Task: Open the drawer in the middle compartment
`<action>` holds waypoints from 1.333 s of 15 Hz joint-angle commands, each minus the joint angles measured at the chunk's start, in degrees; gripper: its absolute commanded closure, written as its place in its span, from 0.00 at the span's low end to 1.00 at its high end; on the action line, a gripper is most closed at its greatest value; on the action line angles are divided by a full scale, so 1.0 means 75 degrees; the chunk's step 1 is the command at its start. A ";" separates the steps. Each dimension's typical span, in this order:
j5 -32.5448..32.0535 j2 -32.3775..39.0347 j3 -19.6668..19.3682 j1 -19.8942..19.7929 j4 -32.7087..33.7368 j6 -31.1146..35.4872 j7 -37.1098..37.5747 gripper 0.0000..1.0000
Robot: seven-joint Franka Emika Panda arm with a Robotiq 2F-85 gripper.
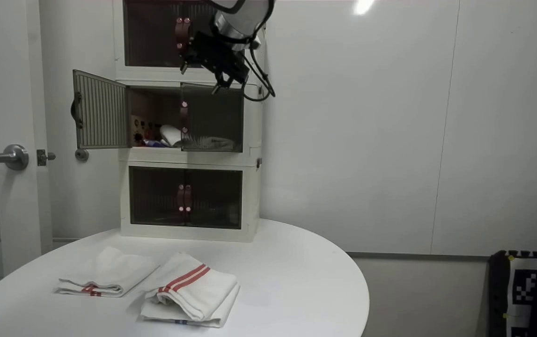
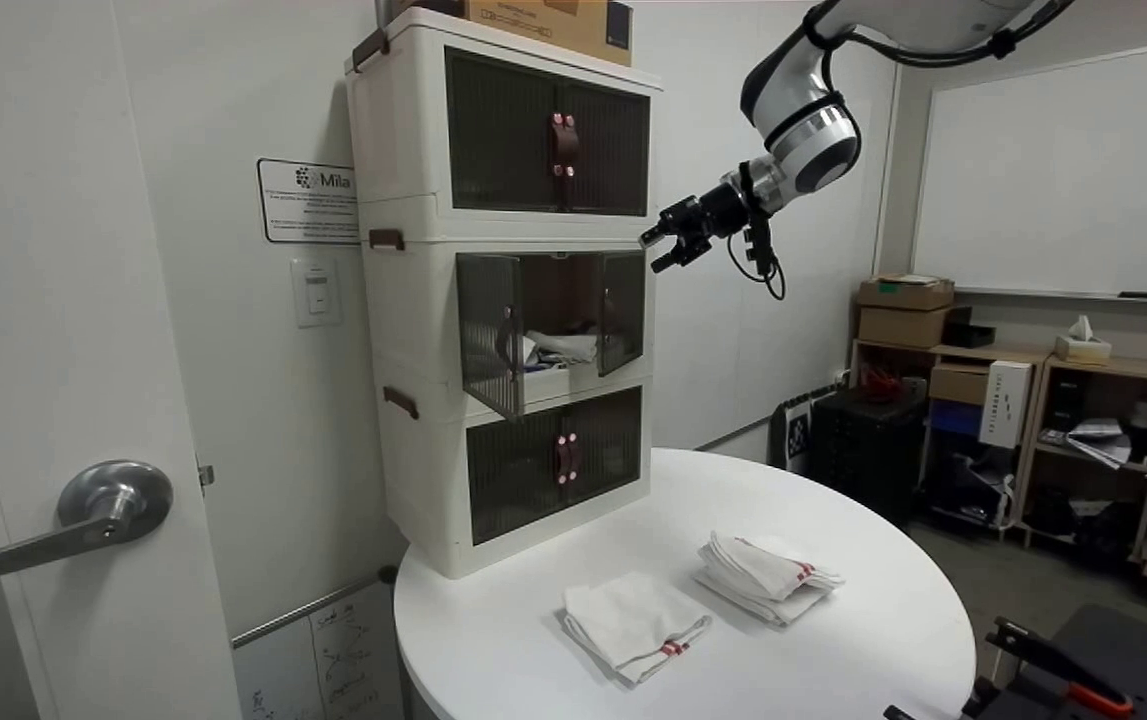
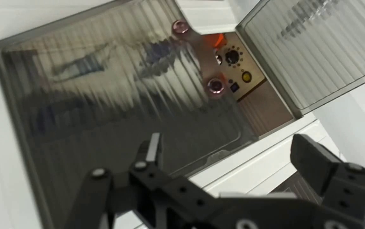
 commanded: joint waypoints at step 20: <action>-0.7129 0.1382 0.0919 0.1419 0.4470 -0.1824 0.9781 0.00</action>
